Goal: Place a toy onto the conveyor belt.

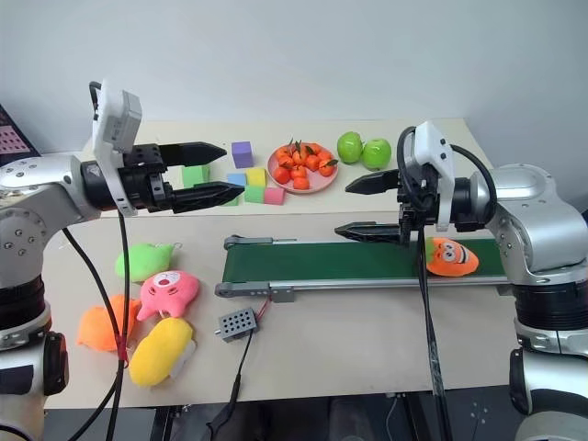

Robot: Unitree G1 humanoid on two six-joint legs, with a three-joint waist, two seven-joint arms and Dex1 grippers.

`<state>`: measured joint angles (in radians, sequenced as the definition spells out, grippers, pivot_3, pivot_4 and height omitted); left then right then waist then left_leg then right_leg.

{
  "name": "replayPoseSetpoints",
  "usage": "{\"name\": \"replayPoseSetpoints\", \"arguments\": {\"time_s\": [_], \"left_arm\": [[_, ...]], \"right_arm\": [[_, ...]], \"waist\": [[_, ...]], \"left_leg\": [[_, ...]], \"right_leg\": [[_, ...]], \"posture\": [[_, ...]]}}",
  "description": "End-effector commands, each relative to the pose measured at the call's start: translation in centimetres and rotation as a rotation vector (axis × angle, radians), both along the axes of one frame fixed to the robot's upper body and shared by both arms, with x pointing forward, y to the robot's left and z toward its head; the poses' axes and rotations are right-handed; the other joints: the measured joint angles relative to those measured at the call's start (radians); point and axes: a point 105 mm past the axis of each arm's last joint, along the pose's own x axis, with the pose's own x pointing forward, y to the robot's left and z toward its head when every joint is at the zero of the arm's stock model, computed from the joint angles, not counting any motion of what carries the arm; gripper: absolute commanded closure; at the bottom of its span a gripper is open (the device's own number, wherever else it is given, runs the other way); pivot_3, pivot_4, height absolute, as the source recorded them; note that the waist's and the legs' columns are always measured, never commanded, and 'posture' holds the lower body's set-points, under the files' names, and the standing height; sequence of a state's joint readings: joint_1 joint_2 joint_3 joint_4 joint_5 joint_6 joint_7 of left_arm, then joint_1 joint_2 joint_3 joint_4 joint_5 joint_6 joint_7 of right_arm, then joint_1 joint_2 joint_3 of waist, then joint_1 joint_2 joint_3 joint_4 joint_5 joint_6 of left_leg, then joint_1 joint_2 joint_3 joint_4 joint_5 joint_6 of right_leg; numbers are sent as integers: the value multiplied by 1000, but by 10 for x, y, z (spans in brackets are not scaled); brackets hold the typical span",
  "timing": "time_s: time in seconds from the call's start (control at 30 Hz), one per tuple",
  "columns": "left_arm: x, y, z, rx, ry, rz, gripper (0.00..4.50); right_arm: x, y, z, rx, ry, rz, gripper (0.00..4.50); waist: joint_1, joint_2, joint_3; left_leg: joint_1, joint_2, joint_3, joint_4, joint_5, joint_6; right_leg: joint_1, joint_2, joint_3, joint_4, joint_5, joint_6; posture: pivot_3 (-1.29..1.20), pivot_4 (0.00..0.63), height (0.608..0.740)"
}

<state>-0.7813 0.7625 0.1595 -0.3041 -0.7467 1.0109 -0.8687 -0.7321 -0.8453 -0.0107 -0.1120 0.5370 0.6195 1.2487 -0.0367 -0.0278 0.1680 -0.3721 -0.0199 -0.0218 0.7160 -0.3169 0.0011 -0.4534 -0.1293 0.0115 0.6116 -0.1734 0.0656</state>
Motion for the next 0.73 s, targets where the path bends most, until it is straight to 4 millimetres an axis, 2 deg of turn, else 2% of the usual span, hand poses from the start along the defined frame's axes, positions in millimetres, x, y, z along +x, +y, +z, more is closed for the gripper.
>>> {"name": "replayPoseSetpoints", "arguments": {"time_s": [0.03,0.73], "left_arm": [[-2,-1,12,14,-58,-8,83],[5,2,4,34,-34,1,83]], "right_arm": [[-5,0,14,23,-61,4,0],[6,-5,14,9,-107,-32,0]], "waist": [[0,0,0],[0,0,0]], "left_leg": [[0,0,0,0,0,0],[0,0,0,0,0,0]], "right_leg": [[0,0,0,0,0,0],[0,0,0,0,0,0]], "posture": [[0,150,738],[0,150,738]]}}
